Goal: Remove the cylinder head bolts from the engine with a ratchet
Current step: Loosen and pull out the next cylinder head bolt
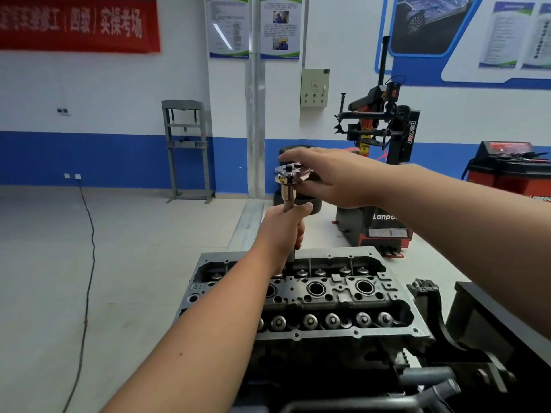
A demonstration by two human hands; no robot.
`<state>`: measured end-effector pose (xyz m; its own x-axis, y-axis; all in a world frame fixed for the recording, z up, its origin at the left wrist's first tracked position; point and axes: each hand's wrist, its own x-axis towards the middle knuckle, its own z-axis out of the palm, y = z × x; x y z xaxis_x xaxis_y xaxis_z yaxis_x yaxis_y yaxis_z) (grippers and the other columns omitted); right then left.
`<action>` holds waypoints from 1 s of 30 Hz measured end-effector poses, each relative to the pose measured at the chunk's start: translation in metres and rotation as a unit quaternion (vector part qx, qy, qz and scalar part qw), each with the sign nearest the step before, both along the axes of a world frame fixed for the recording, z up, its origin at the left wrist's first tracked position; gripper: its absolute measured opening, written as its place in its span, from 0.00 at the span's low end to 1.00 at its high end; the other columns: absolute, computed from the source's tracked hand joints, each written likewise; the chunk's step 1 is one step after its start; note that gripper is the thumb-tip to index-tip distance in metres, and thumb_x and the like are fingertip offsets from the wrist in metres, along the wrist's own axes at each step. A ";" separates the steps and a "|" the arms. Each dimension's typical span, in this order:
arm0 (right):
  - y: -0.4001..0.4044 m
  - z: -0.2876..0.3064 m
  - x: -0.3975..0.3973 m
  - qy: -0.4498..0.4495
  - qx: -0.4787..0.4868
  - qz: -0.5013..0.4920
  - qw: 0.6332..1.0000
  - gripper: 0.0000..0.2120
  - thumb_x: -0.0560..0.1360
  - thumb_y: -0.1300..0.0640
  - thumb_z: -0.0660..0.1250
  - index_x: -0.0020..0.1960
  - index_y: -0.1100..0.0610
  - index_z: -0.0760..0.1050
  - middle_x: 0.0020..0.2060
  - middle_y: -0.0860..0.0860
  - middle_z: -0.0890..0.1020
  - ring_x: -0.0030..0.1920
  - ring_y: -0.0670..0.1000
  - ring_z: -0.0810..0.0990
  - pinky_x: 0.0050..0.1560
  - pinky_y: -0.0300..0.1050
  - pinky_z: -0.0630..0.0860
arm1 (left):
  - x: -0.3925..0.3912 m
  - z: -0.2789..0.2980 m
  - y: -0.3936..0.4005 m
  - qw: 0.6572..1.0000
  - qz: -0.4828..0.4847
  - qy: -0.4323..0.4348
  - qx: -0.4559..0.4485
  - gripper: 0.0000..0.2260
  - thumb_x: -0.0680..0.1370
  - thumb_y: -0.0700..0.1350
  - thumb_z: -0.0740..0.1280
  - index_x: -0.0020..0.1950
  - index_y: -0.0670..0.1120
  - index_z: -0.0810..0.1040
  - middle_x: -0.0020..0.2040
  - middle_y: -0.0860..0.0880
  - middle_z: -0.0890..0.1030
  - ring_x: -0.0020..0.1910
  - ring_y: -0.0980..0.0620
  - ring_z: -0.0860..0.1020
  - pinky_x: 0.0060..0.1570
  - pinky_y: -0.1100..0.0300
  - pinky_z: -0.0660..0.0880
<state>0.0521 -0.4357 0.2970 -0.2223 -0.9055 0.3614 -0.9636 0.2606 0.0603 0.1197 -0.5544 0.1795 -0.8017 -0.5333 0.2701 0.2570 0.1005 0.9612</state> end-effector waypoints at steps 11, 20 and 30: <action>-0.008 -0.009 -0.014 0.176 -0.066 0.074 0.979 0.18 0.81 0.58 0.64 0.69 0.49 0.67 0.51 0.54 0.76 0.41 0.57 0.75 0.34 0.48 0.69 | 0.001 -0.001 -0.006 1.000 0.003 0.007 0.004 0.18 0.82 0.47 0.66 0.33 0.49 0.66 0.26 0.52 0.67 0.25 0.53 0.66 0.33 0.55 0.67; -0.006 -0.005 -0.005 0.108 -0.067 0.038 0.991 0.24 0.80 0.64 0.59 0.71 0.43 0.67 0.54 0.50 0.76 0.49 0.56 0.76 0.39 0.52 0.75 | 0.000 -0.003 -0.005 1.000 0.020 0.007 0.001 0.17 0.81 0.46 0.66 0.34 0.48 0.65 0.26 0.52 0.67 0.25 0.53 0.66 0.33 0.56 0.67; 0.003 -0.028 -0.001 0.159 -0.173 0.026 0.972 0.24 0.75 0.66 0.63 0.67 0.49 0.75 0.46 0.53 0.78 0.39 0.60 0.77 0.30 0.43 0.62 | -0.001 -0.002 0.000 0.999 0.013 -0.009 -0.030 0.17 0.81 0.46 0.65 0.33 0.47 0.66 0.25 0.52 0.68 0.25 0.53 0.66 0.34 0.55 0.68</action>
